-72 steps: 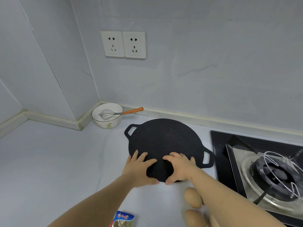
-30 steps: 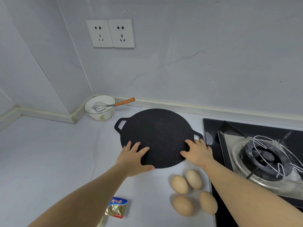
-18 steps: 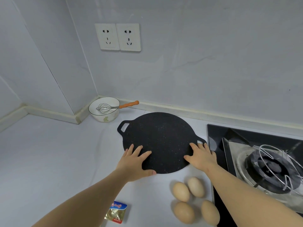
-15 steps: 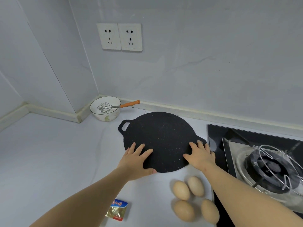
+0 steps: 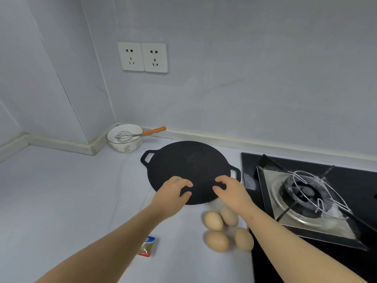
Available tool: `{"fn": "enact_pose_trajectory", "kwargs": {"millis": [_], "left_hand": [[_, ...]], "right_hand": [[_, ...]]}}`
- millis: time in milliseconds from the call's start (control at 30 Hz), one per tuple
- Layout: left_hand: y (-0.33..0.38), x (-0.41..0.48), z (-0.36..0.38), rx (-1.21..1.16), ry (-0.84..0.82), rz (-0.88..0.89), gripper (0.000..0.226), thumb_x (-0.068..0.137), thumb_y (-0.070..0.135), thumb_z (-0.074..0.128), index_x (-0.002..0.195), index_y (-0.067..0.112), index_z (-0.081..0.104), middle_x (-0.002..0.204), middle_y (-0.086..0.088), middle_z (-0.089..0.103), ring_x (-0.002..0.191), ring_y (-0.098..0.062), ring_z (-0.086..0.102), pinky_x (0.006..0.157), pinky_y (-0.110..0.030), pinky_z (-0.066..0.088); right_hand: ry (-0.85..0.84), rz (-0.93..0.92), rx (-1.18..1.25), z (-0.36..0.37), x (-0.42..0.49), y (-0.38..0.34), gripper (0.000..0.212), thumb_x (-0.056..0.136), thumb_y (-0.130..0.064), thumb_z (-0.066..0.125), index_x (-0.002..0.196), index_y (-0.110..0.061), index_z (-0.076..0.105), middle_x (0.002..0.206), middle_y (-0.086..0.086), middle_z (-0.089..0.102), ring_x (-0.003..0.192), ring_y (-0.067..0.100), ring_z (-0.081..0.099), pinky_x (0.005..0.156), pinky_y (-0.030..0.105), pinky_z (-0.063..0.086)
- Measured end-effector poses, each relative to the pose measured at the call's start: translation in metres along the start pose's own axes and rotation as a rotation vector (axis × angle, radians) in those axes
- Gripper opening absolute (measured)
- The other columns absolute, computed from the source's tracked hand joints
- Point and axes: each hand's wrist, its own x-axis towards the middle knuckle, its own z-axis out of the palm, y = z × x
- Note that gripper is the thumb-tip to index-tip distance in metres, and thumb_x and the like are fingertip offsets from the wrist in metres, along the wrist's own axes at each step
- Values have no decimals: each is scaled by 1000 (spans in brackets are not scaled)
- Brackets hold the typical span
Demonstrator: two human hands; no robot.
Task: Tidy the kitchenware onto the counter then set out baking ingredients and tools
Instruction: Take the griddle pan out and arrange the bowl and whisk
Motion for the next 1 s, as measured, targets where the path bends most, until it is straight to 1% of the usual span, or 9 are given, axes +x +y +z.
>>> {"fn": "enact_pose_trajectory", "kwargs": {"millis": [100,200,300,433,533,700,833,1000], "left_hand": [[13,-7,14,-24,-84,57,30,93,21,51,122,22,57,123,3,51,109,-13,51,94,-22,41],[22,-12,32,-27,-178,103,30,92,18,52,121,22,57,122,0,52,112,-16,50,96,-23,40],[28,-17,43,-9,-220,91,33,92,21,53,125,22,54,126,0,49,114,-17,49,96,-25,39],[32,-17,51,52,-258,82,39,91,22,52,129,22,50,130,-1,47,120,-19,46,100,-29,38],[31,-14,53,65,-287,61,43,89,25,54,131,24,48,133,-1,46,122,-19,44,100,-30,38],[31,-7,51,100,-293,67,43,91,26,51,134,24,45,134,0,45,123,-19,44,101,-32,38],[30,-3,52,138,-293,75,43,93,26,49,135,25,42,134,0,44,121,-21,44,101,-35,38],[35,1,54,149,-337,72,50,89,29,54,137,27,39,135,0,42,121,-23,43,100,-36,40]], "right_hand": [[0,36,27,-1,-20,11,34,92,-26,53,126,-21,54,130,1,54,118,18,51,99,28,38],[-30,84,20,0,-39,22,35,91,-25,52,126,-25,54,129,-1,53,117,19,51,99,30,40],[-75,90,-13,2,-48,31,41,88,-23,53,129,-25,51,130,3,52,117,20,51,97,31,42],[-98,76,-57,4,-50,36,44,87,-21,53,131,-23,49,127,5,54,113,22,53,93,31,44],[-124,57,-81,5,-47,34,45,89,-18,52,133,-23,47,125,6,53,113,24,53,91,30,45],[-131,41,-102,8,-39,33,40,89,-16,49,129,-17,49,125,10,53,112,26,53,93,32,45],[-145,44,-94,9,-35,34,45,90,-18,50,135,-20,44,130,7,50,117,24,50,92,29,42],[-178,48,-108,8,-32,35,48,89,-19,52,136,-21,43,131,7,49,118,24,49,93,29,42]]}}
